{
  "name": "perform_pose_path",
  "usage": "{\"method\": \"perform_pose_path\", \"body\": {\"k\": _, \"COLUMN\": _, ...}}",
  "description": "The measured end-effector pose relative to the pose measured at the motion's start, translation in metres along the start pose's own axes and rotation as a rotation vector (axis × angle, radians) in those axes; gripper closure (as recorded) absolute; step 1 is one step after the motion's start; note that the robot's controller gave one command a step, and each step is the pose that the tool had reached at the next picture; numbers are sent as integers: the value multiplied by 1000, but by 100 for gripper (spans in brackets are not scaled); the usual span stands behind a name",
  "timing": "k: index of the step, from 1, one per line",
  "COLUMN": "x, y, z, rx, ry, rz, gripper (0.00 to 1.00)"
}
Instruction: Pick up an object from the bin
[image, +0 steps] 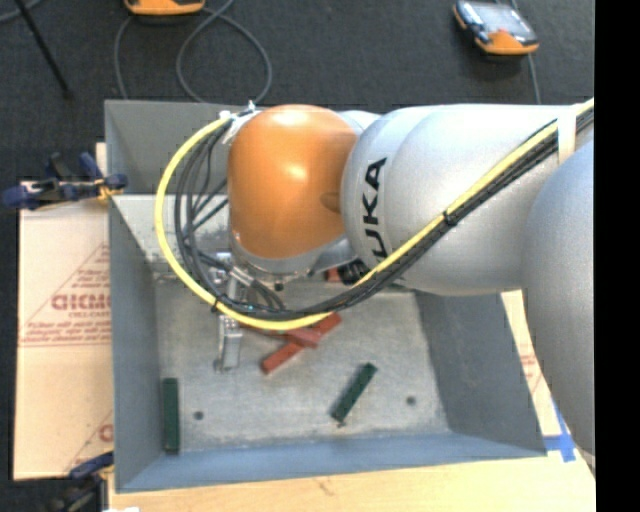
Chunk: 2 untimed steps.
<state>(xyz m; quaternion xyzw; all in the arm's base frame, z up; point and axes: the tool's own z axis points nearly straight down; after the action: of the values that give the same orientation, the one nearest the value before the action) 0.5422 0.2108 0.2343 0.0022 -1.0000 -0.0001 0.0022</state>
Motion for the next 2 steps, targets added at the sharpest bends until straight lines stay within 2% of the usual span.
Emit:
{"method": "perform_pose_path", "body": {"k": 1, "x": -55, "y": -75, "z": 133, "rx": 2, "ry": -2, "rz": 313, "gripper": 0}}
{"method": "perform_pose_path", "body": {"k": 2, "x": -99, "y": -127, "z": 165, "rx": 3, "ry": -8, "rz": 280, "gripper": 0}}
